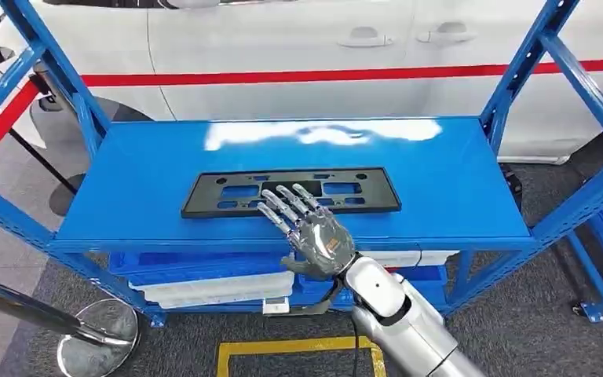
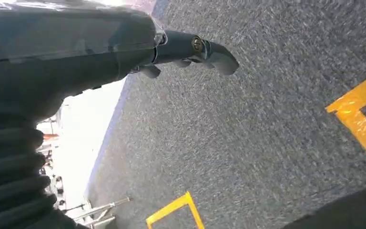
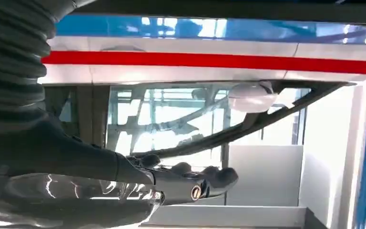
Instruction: Take the parts from the cabinet and place them on the table.
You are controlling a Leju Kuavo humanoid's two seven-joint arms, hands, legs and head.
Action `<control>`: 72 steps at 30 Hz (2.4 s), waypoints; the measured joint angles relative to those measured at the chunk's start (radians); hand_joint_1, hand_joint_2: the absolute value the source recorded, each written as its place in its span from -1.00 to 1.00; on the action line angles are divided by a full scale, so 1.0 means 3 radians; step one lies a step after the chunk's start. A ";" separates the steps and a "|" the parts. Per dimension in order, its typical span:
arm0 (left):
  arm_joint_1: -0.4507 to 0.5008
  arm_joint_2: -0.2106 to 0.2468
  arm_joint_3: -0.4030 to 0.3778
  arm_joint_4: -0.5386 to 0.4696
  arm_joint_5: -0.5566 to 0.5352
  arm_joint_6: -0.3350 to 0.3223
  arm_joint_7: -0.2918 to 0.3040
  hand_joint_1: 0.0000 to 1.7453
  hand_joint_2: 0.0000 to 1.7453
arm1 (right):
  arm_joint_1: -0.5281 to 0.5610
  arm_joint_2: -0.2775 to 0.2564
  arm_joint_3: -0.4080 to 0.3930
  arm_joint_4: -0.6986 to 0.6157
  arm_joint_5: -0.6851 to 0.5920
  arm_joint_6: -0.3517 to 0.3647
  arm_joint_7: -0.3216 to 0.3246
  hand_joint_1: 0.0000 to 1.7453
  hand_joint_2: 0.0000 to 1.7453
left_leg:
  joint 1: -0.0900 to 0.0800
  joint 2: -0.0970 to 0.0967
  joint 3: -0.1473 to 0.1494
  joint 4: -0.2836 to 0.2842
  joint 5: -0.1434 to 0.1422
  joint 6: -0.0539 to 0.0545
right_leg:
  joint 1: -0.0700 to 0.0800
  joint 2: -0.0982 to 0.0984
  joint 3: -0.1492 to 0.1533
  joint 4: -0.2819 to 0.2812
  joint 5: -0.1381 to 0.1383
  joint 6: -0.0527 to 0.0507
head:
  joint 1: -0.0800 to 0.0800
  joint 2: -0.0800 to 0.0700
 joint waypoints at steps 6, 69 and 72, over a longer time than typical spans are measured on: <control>0.0013 0.0006 0.0014 0.0000 -0.0008 -0.0011 -0.0003 -1.00 -1.00 | -0.0023 0.0000 0.0027 0.0063 0.0012 0.0001 -0.0001 -1.00 1.00 | 0.0009 0.0013 0.0306 -0.0709 0.0522 0.0004 | 0.0005 0.0025 0.0077 0.0022 -0.0065 0.0020 | 0.0000 0.0000; -0.0042 -0.0017 0.0069 0.0004 -0.0211 -0.0044 0.0091 -1.00 -1.00 | -0.1903 0.0720 0.0511 0.3201 0.0021 0.0714 0.0426 1.00 1.00 | -0.0001 -0.0015 0.0360 -0.0799 0.0464 0.0038 | 0.0033 0.0042 -0.0064 0.0047 0.0026 0.0052 | 0.0001 0.0000; -0.0015 -0.0024 0.0069 0.0004 -0.0238 0.0065 -0.0014 -1.00 -1.00 | -0.1862 0.0718 0.0414 0.3109 -0.0191 0.0426 0.0258 1.00 1.00 | -0.0003 -0.0015 0.0338 -0.0809 0.0477 0.0098 | 0.0036 0.0043 -0.0081 0.0054 0.0027 0.0082 | 0.0001 0.0000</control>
